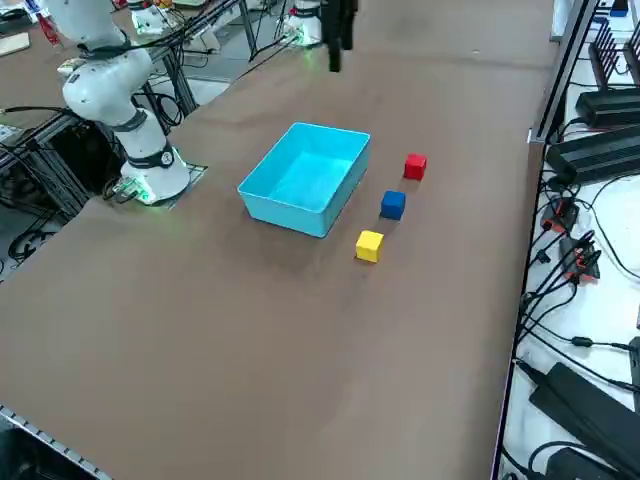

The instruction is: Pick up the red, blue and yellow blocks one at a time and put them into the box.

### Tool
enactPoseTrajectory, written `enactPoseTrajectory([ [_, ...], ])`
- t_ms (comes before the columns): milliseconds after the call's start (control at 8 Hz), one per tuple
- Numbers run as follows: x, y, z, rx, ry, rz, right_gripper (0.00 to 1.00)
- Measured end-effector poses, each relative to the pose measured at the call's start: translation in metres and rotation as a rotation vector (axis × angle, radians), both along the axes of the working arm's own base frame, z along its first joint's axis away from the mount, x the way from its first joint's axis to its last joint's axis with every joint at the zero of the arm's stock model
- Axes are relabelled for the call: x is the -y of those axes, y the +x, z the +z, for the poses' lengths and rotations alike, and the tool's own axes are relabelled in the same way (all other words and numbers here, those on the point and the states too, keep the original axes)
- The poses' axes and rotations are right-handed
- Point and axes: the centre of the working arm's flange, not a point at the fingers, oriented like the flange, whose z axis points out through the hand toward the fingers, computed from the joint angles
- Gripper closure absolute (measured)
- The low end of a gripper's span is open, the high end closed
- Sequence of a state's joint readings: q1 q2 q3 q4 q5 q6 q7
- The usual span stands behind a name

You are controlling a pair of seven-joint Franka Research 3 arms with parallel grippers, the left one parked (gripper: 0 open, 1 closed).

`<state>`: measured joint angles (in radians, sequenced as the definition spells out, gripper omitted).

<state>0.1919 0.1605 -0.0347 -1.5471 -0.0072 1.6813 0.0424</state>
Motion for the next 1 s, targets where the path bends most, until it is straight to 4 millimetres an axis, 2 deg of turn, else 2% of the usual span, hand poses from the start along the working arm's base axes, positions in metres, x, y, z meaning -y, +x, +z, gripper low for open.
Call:
enactPoseTrajectory([
  [500, -0.083, 0.073, -0.125, -0.018, 0.019, 0.010, 0.00],
  [750, -0.129, 0.093, -0.174, 0.024, 0.028, 0.038, 0.00],
  [875, -0.146, 0.099, -0.197, 0.052, 0.036, 0.044, 0.00],
  [1000, -0.155, 0.103, -0.219, 0.067, 0.039, 0.042, 0.00],
])
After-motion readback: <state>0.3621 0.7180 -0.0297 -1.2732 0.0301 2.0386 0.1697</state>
